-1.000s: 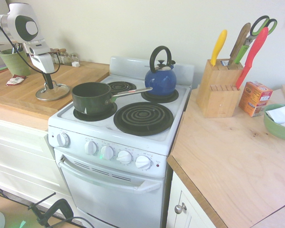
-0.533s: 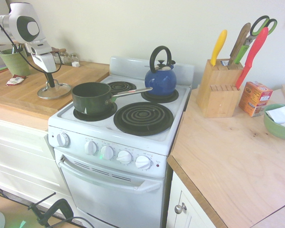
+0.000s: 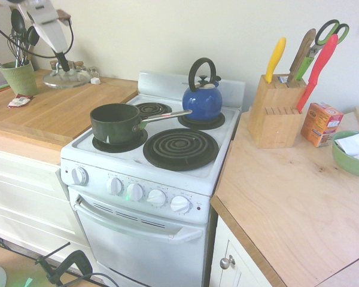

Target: Cover the lid of the pot

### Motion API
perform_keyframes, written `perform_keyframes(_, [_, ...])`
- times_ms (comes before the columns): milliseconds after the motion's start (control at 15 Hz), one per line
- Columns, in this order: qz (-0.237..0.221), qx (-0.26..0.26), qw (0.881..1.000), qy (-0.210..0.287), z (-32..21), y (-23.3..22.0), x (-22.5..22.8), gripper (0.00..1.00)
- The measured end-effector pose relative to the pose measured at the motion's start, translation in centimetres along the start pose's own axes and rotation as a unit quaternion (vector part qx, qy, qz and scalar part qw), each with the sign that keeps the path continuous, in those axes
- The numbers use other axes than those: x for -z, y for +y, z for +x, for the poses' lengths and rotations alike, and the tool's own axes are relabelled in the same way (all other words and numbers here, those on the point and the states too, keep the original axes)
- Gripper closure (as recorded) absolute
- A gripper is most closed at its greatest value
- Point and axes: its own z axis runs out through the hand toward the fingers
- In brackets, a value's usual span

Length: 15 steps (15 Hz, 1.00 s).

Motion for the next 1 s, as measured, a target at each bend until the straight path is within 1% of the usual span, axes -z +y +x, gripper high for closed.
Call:
perform_keyframes(133, [0.004, -0.030, 1.000, 0.000, 5.1, 1.9, 1.3, 1.00])
perform_keyframes(200, [0.000, -0.043, 0.999, -0.003, 7.4, 2.9, 1.0, 1.00])
perform_keyframes(333, [-0.016, -0.064, 0.998, -0.006, 10.8, 4.6, -1.0, 1.00])
perform_keyframes(533, [-0.033, -0.081, 0.996, -0.006, 12.8, 6.2, -4.6, 1.00])
perform_keyframes(733, [-0.035, -0.097, 0.995, -0.002, 14.6, 6.7, -8.0, 1.00])
perform_keyframes(867, [-0.032, -0.102, 0.994, 0.001, 15.3, 6.5, -9.1, 1.00])
perform_keyframes(1000, [-0.027, -0.102, 0.994, 0.004, 15.5, 6.4, -9.1, 1.00])
